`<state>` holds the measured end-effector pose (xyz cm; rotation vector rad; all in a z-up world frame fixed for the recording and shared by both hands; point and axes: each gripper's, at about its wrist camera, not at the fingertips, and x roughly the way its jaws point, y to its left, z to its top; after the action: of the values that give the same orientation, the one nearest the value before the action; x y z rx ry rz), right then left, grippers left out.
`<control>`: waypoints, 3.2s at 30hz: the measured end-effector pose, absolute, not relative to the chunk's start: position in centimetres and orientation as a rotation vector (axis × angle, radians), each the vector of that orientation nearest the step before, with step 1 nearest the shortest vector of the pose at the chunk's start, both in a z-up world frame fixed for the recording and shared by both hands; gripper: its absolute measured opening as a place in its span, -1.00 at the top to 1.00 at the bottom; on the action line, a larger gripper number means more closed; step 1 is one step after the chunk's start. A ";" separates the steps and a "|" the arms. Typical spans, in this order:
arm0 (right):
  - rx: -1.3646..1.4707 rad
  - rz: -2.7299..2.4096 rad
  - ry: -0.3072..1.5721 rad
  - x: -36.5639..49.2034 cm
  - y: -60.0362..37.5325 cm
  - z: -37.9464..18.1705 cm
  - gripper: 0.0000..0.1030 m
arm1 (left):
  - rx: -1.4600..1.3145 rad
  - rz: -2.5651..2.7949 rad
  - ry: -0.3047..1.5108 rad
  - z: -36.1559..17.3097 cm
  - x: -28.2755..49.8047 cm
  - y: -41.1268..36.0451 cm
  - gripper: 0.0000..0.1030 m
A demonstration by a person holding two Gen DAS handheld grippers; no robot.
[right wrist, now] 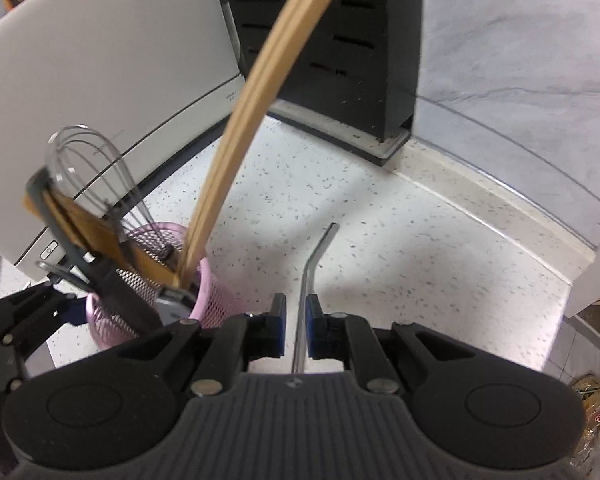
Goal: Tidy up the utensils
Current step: 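Move the right tool to the bent metal straw and grasp it, then lift the metal straw and insert it into the pink cup with the right tool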
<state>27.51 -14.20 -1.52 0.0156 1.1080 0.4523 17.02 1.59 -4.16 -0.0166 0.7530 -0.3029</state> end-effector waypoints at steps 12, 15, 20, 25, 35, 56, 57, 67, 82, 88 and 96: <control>-0.040 0.372 1.283 32.1 -11.5 -5.3 0.83 | -0.033 -0.289 0.746 -4.2 17.7 2.7 -0.65; -0.046 0.359 1.310 32.7 -11.0 -5.7 0.66 | -0.034 -0.290 0.746 -4.2 17.8 2.7 -0.65; -0.059 0.346 1.350 33.5 -10.5 -6.2 0.67 | -0.035 -0.293 0.744 -4.1 17.7 2.8 -0.65; -0.074 0.341 1.356 33.8 -10.1 -6.5 0.67 | -0.041 -0.296 0.745 -4.1 17.7 3.0 -0.65; -0.148 0.330 1.365 33.6 -8.4 -6.4 0.68 | -0.041 -0.277 0.745 -4.1 17.6 2.9 -0.65; -0.185 0.382 1.288 31.6 -8.4 -6.3 0.94 | -0.081 -0.274 0.749 -4.1 17.0 4.1 -0.55; -0.185 0.380 1.279 31.5 -8.6 -6.1 0.94 | -0.079 -0.277 0.749 -4.1 17.0 4.2 -0.55; -0.137 0.422 1.167 28.8 -11.0 -3.2 0.94 | -0.076 -0.273 0.659 -4.5 16.2 4.5 -0.80; -0.035 0.506 0.978 24.5 -12.7 2.7 0.94 | -0.019 -0.249 0.599 -4.5 16.2 3.0 -0.79; -0.055 0.522 0.873 22.8 -12.9 5.0 0.95 | -0.007 -0.269 0.613 -4.3 16.6 2.8 -0.78; -0.012 0.540 0.767 21.2 -14.9 8.3 0.95 | 0.010 -0.318 0.624 -4.3 16.0 2.0 -0.78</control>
<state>21.18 -14.86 8.27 -0.0119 0.7668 0.5405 15.99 1.96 -4.30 0.0100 0.6244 -0.3178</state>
